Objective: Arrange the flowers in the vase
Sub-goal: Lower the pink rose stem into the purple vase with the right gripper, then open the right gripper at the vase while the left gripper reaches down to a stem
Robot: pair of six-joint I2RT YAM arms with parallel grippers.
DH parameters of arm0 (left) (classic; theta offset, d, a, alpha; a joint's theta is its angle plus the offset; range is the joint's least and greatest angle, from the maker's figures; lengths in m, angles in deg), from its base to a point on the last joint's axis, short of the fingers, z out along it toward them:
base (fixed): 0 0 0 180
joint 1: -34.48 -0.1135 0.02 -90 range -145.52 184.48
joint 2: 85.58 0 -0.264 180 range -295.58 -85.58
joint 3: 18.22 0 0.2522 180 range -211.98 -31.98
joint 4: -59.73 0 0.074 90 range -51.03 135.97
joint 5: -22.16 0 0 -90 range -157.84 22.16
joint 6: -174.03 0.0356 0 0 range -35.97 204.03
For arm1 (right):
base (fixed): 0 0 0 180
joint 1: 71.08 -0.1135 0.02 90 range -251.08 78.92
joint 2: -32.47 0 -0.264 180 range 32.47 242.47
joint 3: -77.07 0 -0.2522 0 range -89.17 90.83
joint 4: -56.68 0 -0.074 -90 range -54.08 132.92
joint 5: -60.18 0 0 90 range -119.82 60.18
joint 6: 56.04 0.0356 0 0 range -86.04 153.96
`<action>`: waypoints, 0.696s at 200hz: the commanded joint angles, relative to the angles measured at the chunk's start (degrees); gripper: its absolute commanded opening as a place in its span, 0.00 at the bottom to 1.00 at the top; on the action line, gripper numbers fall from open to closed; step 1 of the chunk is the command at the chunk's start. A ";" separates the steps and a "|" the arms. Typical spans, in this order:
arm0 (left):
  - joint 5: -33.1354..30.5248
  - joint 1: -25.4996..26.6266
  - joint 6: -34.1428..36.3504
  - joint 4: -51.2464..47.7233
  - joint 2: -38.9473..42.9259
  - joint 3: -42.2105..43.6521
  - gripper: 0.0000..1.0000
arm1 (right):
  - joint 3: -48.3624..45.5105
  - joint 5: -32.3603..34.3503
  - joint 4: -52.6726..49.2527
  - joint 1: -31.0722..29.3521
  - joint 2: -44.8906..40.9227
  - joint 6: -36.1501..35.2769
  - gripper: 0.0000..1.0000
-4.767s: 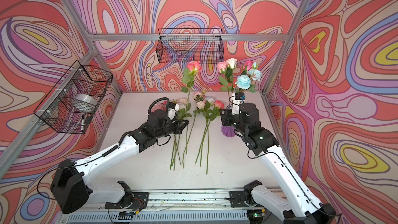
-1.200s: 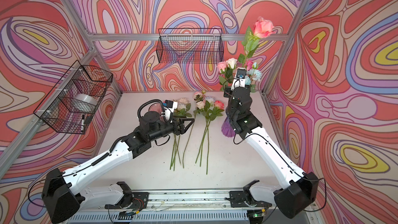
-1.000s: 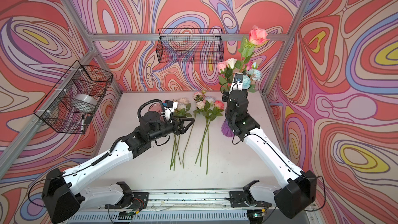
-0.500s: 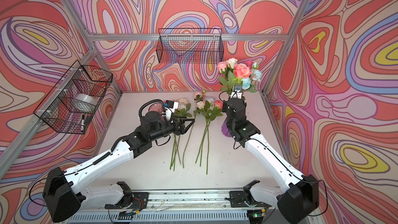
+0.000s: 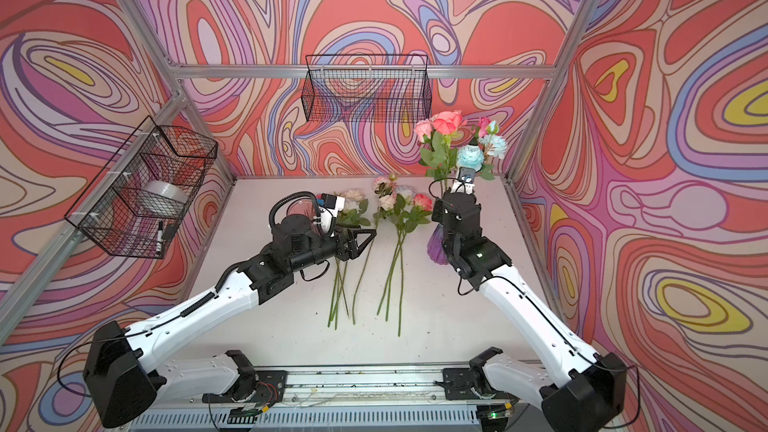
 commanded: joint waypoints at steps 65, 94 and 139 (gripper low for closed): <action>-10.27 0.28 0.55 -16.21 -7.87 -8.28 0.64 | 2.27 -6.61 -10.78 -1.01 -7.74 5.67 0.29; -17.16 -0.37 -1.42 -27.63 -13.85 -14.02 0.56 | 0.88 -10.18 -13.87 -1.08 -10.24 8.46 0.22; -19.90 -1.00 -1.20 -39.45 -23.59 -22.04 0.48 | -2.17 -16.01 -14.99 -1.13 -11.78 12.94 0.18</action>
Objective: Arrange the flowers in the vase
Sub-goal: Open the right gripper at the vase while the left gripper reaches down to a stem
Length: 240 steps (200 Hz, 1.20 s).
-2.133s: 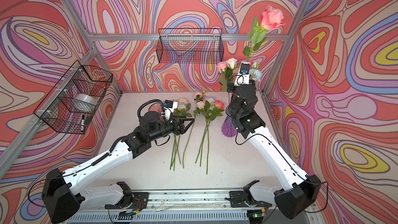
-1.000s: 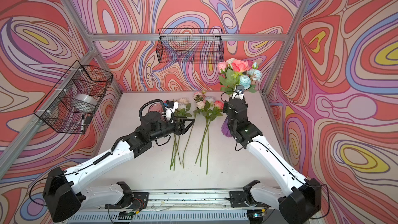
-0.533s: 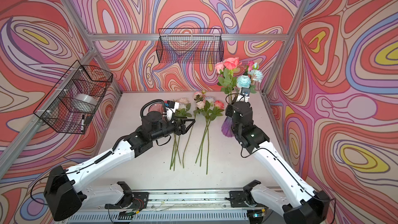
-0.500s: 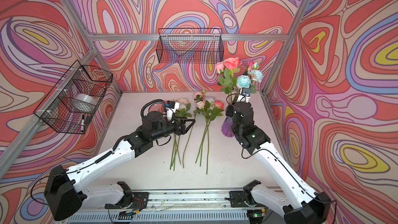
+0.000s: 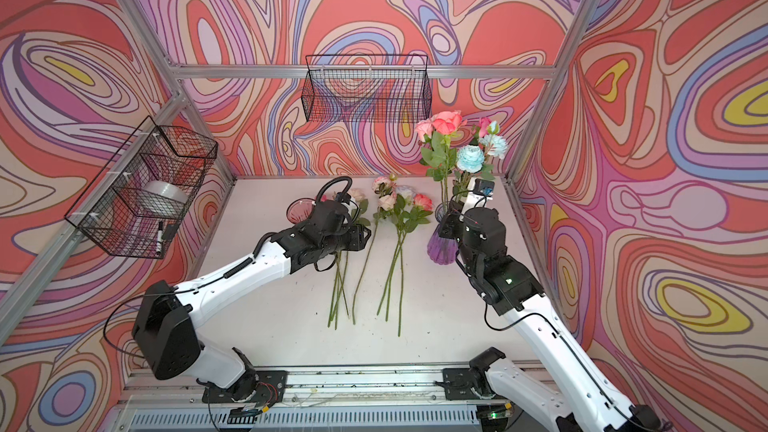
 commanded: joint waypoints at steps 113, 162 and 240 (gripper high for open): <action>1.14 -0.34 3.03 -21.61 -25.07 -14.55 0.40 | -2.68 -3.17 -0.73 -0.32 -0.75 2.31 0.21; 1.70 -0.34 4.29 -22.21 -28.94 -15.82 0.33 | -3.46 -2.71 -0.90 -0.32 -1.88 2.09 0.22; 1.33 -0.34 5.02 -22.91 -29.92 -16.80 0.10 | -3.83 -2.62 -1.16 -0.32 -2.72 2.01 0.22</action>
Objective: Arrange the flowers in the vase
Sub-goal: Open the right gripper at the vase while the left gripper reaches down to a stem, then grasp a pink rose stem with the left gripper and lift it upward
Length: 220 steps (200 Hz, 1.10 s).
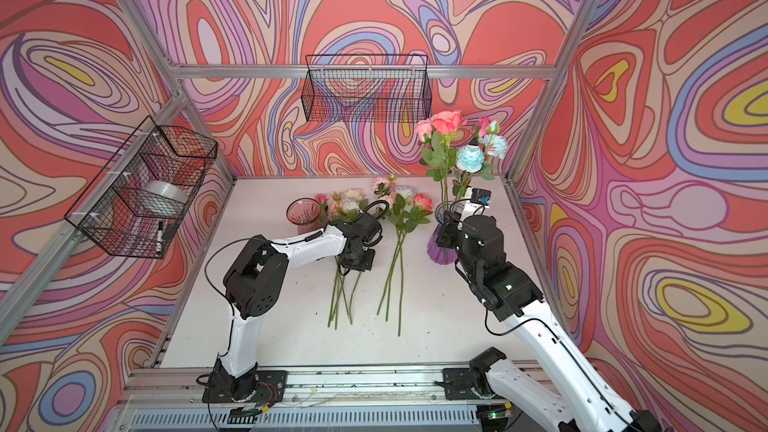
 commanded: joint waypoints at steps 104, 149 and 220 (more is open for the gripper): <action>-6.92 -0.10 3.88 -0.19 15.37 1.20 0.00 | 0.35 -0.61 0.01 -0.32 -0.67 0.68 0.23; -11.08 -0.10 4.36 0.26 19.40 2.37 0.00 | 0.81 -1.38 0.33 -0.24 -0.19 1.06 0.23; -7.27 -0.10 4.88 10.81 30.08 10.52 0.00 | 2.90 -6.12 -0.82 -0.26 -0.12 -0.07 0.29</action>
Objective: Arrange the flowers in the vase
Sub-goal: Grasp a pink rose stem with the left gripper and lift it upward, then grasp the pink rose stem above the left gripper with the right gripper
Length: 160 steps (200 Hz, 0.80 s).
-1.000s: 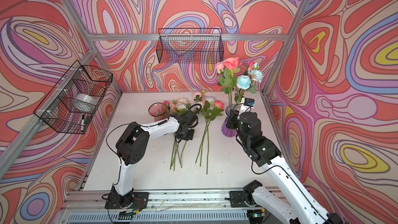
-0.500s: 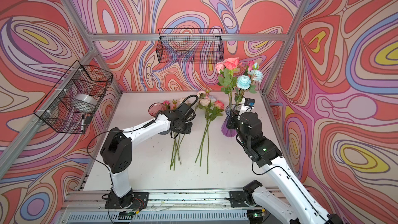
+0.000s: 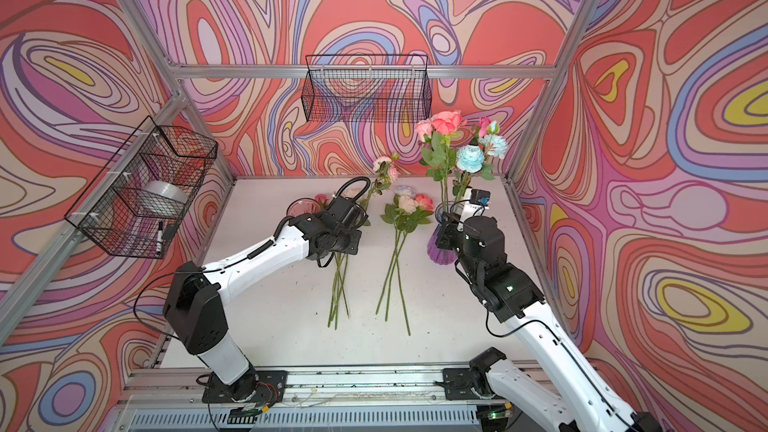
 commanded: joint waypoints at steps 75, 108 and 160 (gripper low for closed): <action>13.43 1.84 2.62 29.92 22.09 18.97 0.00 | 6.83 -14.68 -0.11 -0.26 3.85 0.72 0.42; 19.63 3.84 2.17 36.98 24.64 23.04 0.00 | 8.16 -19.71 0.60 -0.29 5.87 1.91 0.44; 25.50 6.53 0.25 43.89 28.32 26.59 0.00 | 9.14 -25.34 1.60 -0.63 7.15 2.97 0.46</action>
